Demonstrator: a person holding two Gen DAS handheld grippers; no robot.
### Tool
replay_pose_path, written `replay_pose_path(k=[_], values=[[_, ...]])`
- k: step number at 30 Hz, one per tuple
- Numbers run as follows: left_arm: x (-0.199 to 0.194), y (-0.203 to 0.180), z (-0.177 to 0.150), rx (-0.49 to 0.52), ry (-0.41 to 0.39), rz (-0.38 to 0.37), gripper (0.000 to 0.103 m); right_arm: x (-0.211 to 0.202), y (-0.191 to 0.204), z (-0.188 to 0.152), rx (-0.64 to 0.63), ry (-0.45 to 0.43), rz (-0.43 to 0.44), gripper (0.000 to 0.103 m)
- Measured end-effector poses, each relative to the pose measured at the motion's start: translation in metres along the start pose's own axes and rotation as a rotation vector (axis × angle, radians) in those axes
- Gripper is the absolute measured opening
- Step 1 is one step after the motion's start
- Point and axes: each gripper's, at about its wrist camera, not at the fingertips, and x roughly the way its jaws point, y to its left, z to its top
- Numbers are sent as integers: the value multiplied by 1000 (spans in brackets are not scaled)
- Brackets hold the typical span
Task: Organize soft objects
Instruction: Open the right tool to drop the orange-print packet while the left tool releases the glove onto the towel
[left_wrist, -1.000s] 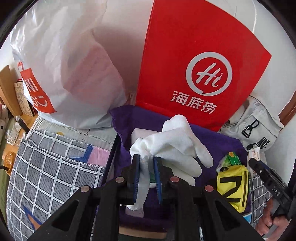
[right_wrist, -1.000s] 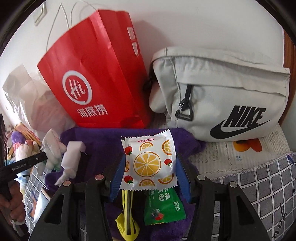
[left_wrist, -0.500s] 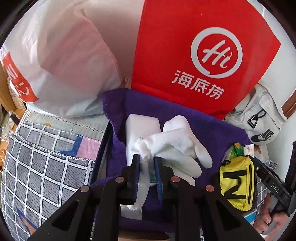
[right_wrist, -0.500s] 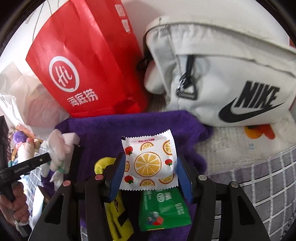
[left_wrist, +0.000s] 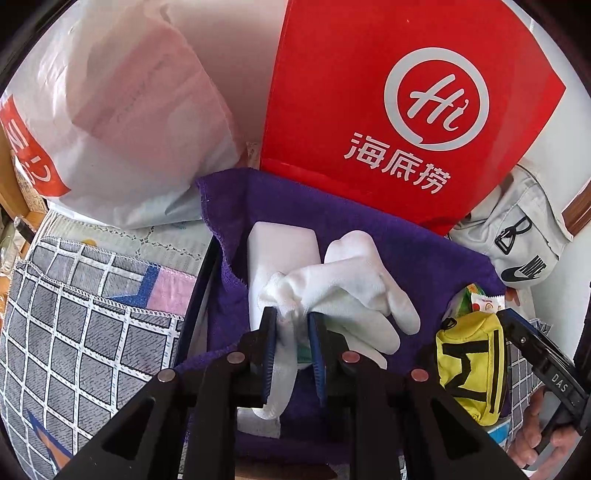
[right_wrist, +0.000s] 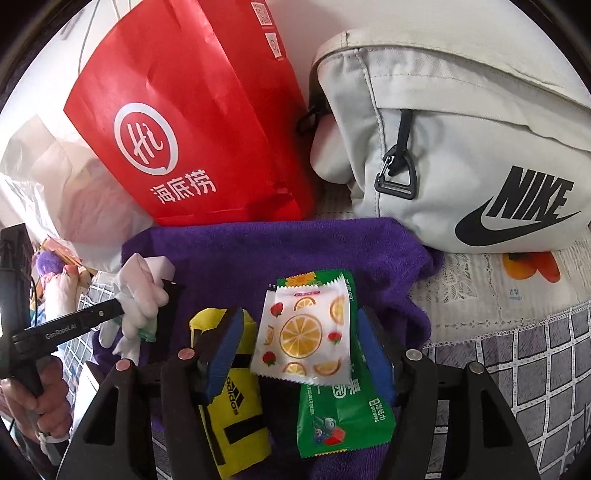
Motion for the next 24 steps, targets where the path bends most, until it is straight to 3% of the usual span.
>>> replay_pose_path(k=[9, 16, 18, 24], values=[[-7, -5, -2, 10, 9, -10, 43, -24, 12, -5, -36, -43, -15, 63], [-27, -8, -2, 13, -7, -6, 46, -42, 36, -3, -94, -74, -40, 63], [-40, -9, -6, 23, -34, 3, 52, -55, 47, -6, -115, -97, -45, 63], [-73, -8, -31, 11, -38, -20, 54, -94, 74, -37, -176, -92, -91, 63]])
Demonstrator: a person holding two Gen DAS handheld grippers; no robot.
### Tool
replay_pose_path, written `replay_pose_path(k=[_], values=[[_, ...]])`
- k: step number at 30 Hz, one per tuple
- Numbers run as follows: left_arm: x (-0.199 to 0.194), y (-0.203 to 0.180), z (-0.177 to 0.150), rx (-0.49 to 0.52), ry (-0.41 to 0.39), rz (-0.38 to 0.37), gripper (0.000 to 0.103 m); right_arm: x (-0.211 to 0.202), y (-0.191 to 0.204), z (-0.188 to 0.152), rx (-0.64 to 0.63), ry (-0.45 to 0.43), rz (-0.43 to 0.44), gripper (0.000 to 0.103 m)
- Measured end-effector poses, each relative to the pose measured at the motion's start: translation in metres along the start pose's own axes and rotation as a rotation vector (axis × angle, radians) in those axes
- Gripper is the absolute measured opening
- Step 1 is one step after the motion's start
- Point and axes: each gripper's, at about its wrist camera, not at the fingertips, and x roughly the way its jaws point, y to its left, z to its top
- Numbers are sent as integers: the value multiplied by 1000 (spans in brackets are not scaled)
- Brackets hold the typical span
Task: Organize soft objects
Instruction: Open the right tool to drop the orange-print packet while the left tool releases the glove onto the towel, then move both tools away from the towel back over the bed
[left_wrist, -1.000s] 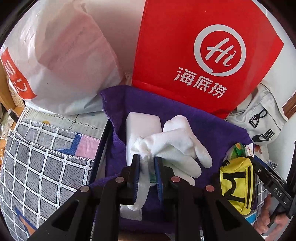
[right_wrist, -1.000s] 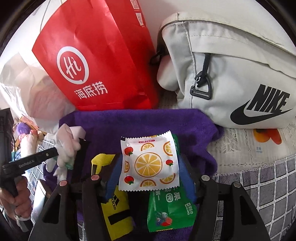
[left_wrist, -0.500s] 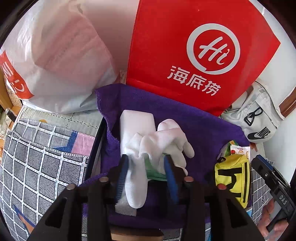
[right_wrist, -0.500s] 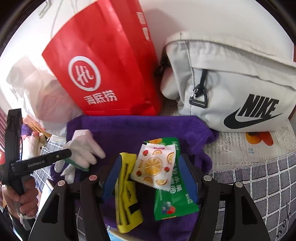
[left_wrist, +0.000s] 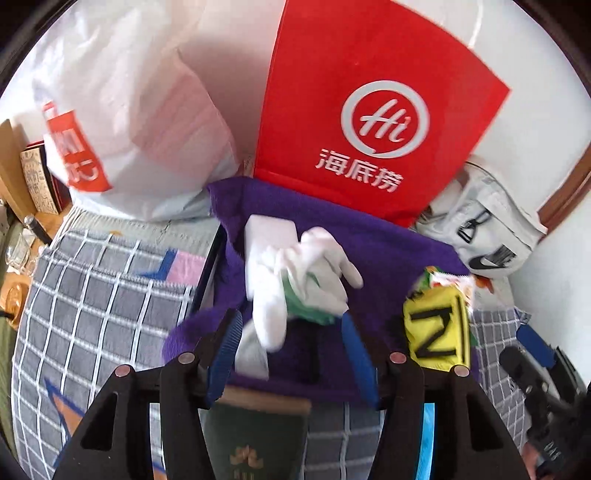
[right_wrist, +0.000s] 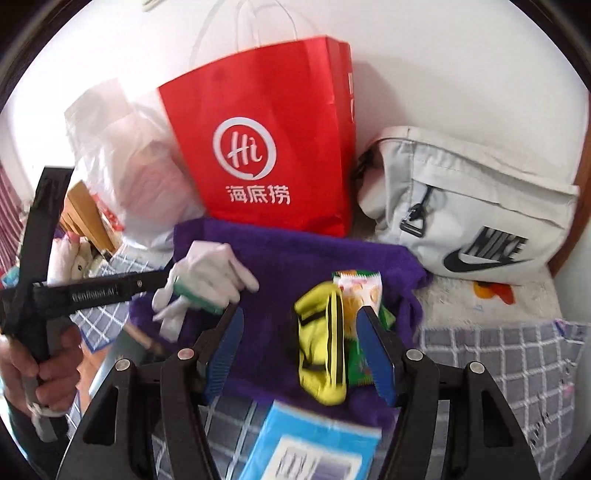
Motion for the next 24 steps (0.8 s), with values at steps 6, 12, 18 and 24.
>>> replay_pose_path(k=[6, 12, 18, 24], values=[[-39, 3, -39, -17, -23, -13, 54, -50, 21, -45, -2, -35, -6, 59], [-68, 9, -91, -27, -12, -21, 54, -90, 47, -113, -16, -8, 11, 42], [-85, 22, -141, -32, 1, -19, 54, -92, 65, -178, 7, 72, 47, 37], [-93, 34, -175, -27, -1, -18, 54, -83, 81, -215, 17, 105, 83, 38]])
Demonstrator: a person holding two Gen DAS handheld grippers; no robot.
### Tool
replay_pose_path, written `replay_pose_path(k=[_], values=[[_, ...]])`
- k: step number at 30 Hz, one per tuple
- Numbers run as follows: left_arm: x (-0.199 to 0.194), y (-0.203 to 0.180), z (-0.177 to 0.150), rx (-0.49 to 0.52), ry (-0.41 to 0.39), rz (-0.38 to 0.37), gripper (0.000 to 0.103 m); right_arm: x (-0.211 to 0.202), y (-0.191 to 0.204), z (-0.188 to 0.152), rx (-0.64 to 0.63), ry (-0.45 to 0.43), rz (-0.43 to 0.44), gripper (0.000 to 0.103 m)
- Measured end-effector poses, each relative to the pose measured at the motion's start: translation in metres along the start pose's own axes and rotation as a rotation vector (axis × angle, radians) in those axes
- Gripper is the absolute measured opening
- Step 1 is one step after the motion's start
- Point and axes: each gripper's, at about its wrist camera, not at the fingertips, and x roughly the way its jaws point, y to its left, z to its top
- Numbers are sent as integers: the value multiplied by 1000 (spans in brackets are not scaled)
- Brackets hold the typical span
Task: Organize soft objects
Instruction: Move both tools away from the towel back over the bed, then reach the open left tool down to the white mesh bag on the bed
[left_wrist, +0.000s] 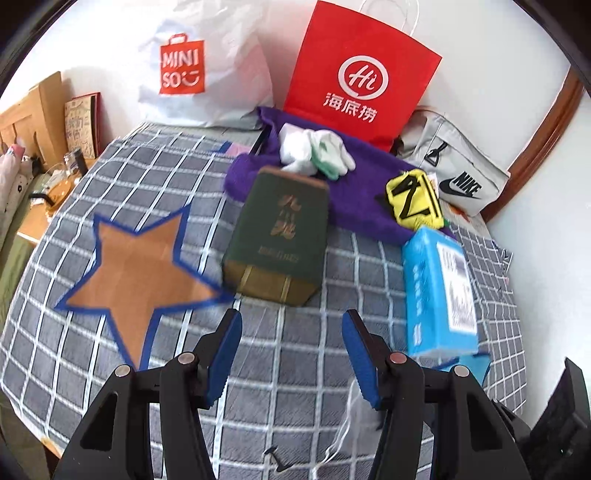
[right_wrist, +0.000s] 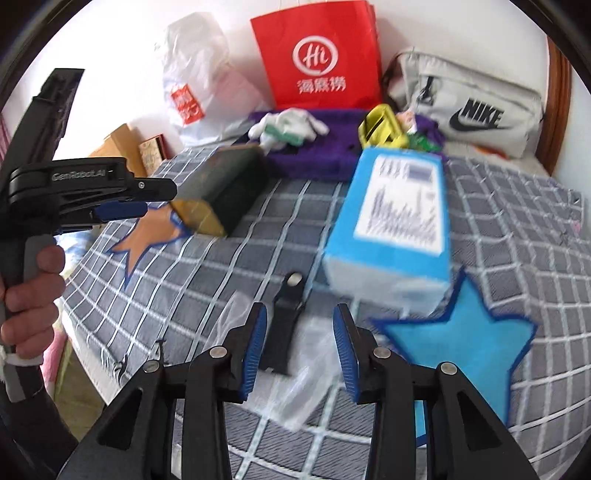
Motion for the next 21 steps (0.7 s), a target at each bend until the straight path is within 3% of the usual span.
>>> replay_pose_path(k=[9, 14, 15, 17, 18, 21], values=[[15, 20, -28, -2, 37, 0, 54, 42, 14, -19, -8, 55, -2, 38], [16, 25, -27, -11, 33, -14, 54, 52, 22, -16, -22, 11, -50, 38], [16, 26, -28, -11, 33, -24, 54, 54, 24, -16, -33, 5, -64, 37], [17, 26, -29, -4, 40, -45, 54, 56, 30, -16, -73, -13, -116, 22], [18, 26, -30, -1, 46, -63, 54, 57, 33, -17, -101, -25, -148, 22], [20, 25, -33, 20, 53, -64, 54, 56, 28, -16, -67, -32, -125, 22]])
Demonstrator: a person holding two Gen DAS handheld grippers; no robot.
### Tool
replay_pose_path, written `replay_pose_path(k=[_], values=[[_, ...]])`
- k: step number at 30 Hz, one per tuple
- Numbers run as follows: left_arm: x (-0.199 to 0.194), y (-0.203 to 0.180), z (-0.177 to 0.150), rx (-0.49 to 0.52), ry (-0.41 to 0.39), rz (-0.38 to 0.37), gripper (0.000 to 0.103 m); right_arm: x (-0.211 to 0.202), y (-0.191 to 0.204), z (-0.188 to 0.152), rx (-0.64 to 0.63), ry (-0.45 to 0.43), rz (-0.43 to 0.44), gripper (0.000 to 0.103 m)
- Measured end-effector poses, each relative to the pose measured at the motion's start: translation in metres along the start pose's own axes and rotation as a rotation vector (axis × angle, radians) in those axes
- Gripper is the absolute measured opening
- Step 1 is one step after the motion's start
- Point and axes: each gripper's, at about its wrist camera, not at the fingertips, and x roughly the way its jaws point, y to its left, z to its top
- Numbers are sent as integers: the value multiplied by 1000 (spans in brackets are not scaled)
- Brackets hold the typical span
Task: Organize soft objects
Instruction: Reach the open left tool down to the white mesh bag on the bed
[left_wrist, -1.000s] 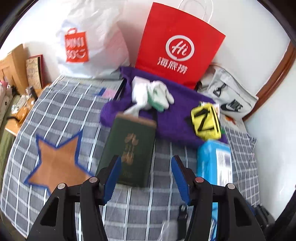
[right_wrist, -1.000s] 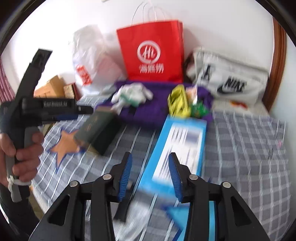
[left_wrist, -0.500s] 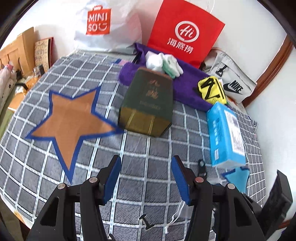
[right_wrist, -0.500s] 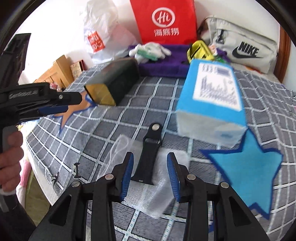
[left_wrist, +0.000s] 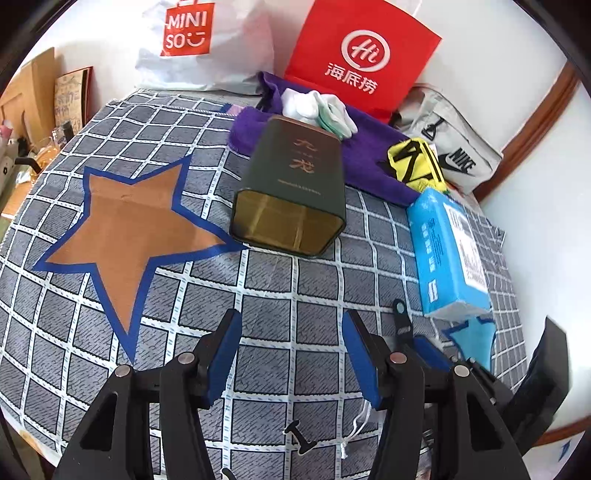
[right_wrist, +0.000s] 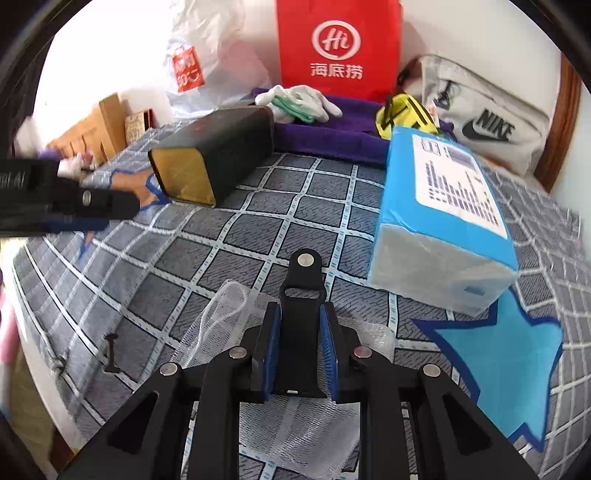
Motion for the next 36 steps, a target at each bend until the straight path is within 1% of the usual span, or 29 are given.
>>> replay_pose_path(k=[3, 5, 10, 15, 16, 19, 25, 28, 30, 32, 34, 36], values=[[6, -1, -4, 7, 21, 4, 54, -4, -12, 3, 76, 8, 60, 21], [10, -3, -8, 14, 34, 5, 54, -11, -15, 3, 90, 1, 79, 21], [18, -10, -16, 27, 61, 5, 54, -29, -20, -2, 76, -20, 60, 21], [26, -22, -29, 44, 95, 10, 54, -44, -34, -13, 84, -31, 39, 21], [26, -25, -32, 49, 94, 10, 54, -47, -37, -16, 84, -33, 32, 21], [25, -34, -39, 74, 83, 11, 61, -55, -50, -24, 95, -38, 7, 21], [26, -42, -44, 78, 59, 52, 64, -65, -79, -37, 137, -42, -44, 21], [26, -46, -46, 82, 66, 27, 66, -66, -91, -42, 155, -37, -53, 21], [27, -53, -49, 90, 89, -17, 66, -65, -98, -46, 165, -31, -62, 21], [28, -60, -52, 108, 88, -8, 66, -63, -103, -49, 173, -16, -63, 21], [29, -69, -55, 134, 89, -5, 69, -61, -108, -53, 190, -10, -64, 21], [31, -76, -57, 149, 93, -13, 74, -62, -112, -56, 202, -9, -52, 21]])
